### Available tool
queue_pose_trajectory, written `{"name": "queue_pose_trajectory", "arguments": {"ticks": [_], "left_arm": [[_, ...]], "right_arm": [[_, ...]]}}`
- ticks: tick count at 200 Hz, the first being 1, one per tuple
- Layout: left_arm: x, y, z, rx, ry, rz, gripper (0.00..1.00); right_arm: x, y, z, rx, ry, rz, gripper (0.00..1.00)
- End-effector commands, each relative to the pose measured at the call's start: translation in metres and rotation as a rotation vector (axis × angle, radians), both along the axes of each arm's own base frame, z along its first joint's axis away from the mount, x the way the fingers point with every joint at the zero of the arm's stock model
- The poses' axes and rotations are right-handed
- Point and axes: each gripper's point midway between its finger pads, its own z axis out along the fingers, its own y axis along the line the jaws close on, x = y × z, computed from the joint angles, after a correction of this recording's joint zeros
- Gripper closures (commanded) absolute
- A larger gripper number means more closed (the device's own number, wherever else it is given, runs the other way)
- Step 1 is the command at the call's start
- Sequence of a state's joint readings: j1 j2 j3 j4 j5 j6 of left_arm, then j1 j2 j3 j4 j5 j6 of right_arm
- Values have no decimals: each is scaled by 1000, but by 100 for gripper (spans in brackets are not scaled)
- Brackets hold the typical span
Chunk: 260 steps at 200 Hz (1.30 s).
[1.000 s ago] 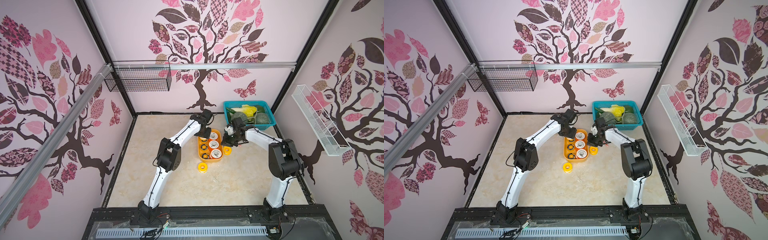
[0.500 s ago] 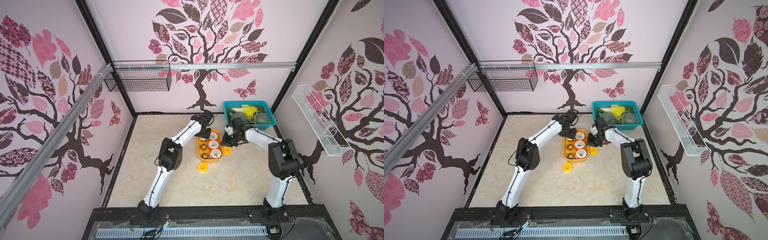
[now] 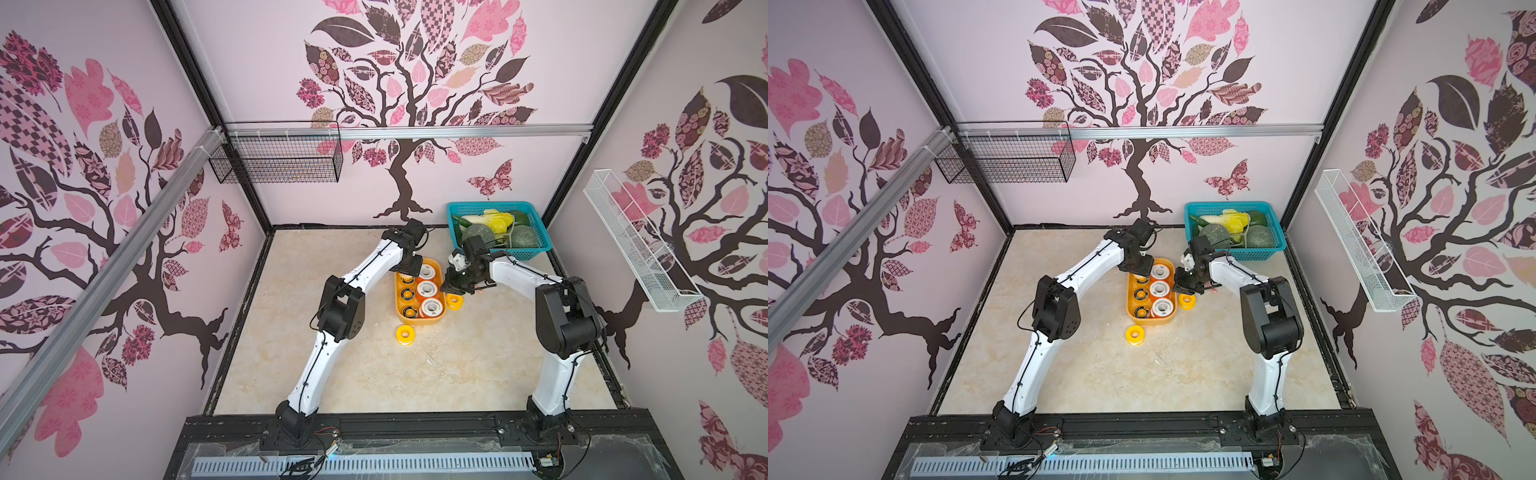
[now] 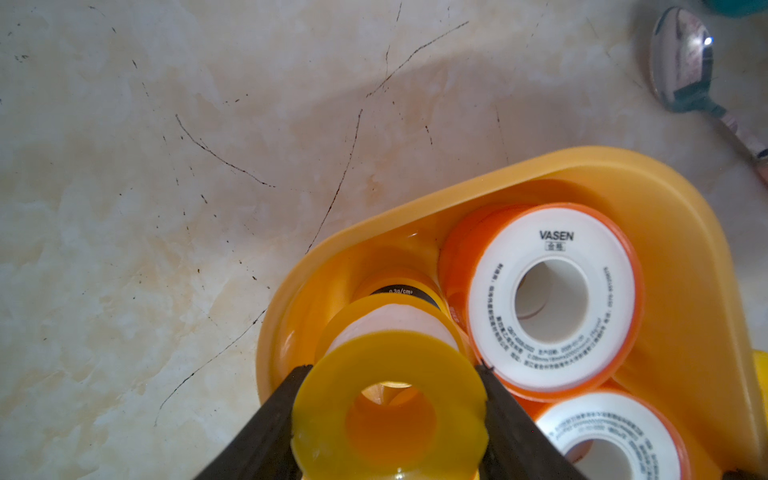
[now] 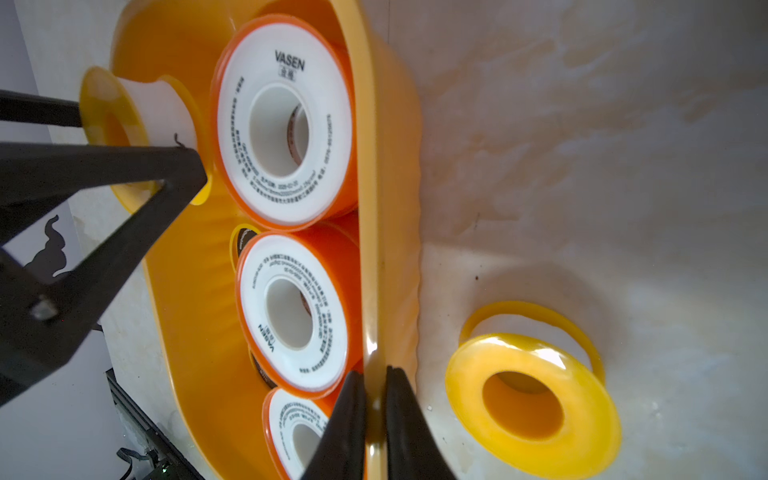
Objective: Put the sealing tape into the storage box
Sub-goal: Place the sealing tape in the storage box.
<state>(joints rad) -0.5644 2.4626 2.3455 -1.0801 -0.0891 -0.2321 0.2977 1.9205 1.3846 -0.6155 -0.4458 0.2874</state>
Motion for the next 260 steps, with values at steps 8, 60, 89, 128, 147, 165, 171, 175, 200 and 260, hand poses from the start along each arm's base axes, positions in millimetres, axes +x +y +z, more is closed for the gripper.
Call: {"name": "queue_pose_trajectory", "arguments": {"ticks": [8,60,89,128,147,165,171,175,200,260], "left_arm": [[5,1,-10,3,9,2,36],[6,-1,-11,-11,13,4,29],[5,-1,-10,-8,11,3,29],[7,2,0,-6,-7,7,29],[7,1,10,-17,-25,5,30],[8,0,25,-30,-49,1,29],[7,0,31,-36,-58,2,29],[7,1,35,-39,-62,2,30],[5,2,63,-68,-108,1,29],[-18,18,115,-159,-192,7,29]], "right_arm": [[-4,3,-8,7,26,18,85],[-5,3,-9,6,27,19,85],[-4,3,-9,7,28,19,85],[-5,4,-8,10,27,21,85],[-4,3,-7,10,23,20,85],[-4,3,-6,8,19,21,85],[-3,3,-5,8,18,20,85],[-3,3,-4,9,15,21,84],[0,3,4,9,-11,14,82],[4,3,20,11,-50,18,73]]}}
